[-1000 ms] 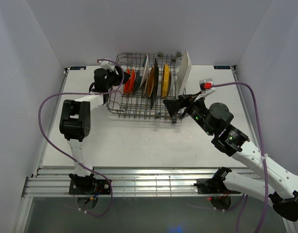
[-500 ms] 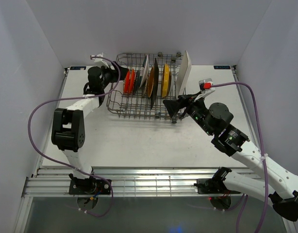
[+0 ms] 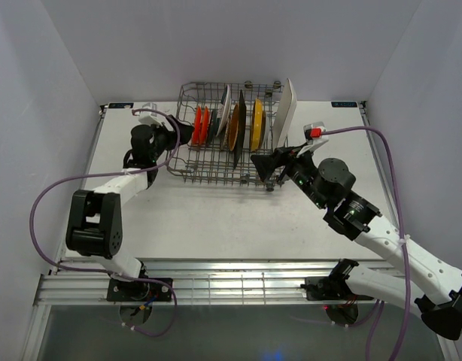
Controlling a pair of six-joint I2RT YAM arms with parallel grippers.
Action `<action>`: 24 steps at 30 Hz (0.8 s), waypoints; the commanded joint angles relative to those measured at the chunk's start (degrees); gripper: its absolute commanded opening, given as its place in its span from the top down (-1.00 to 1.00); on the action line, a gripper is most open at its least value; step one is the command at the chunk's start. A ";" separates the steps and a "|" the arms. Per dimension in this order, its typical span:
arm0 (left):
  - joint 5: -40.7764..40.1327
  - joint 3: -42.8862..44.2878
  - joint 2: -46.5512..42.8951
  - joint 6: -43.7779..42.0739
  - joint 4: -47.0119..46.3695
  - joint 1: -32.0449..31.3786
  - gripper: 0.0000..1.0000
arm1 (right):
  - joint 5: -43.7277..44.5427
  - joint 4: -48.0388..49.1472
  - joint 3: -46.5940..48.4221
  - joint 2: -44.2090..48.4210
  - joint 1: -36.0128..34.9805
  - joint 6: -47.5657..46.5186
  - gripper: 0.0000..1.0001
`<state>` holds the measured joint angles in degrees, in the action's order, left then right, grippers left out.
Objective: Load the plates into the dish rack
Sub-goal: Reset both arms
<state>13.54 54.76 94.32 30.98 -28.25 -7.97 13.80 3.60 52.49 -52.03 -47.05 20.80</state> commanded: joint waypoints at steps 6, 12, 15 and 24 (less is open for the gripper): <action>1.40 -12.65 -16.53 6.02 -1.72 0.23 -0.83 | 4.56 4.67 -6.51 0.61 -0.24 -1.19 -0.80; 0.35 -26.27 -27.60 8.65 -5.66 0.06 -0.83 | 2.73 8.78 -13.37 7.10 -0.24 -1.28 -0.80; -0.44 -31.97 -33.93 10.41 -8.22 -0.38 -0.83 | 3.33 10.29 -17.59 10.36 -0.24 -1.29 -0.80; 0.08 -39.29 -43.43 14.10 -9.72 -1.35 -0.83 | 5.01 10.03 -25.67 15.11 -0.24 0.20 -0.80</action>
<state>13.89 17.58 52.66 43.22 -36.27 -8.91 17.12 11.33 28.47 -38.59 -47.05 20.58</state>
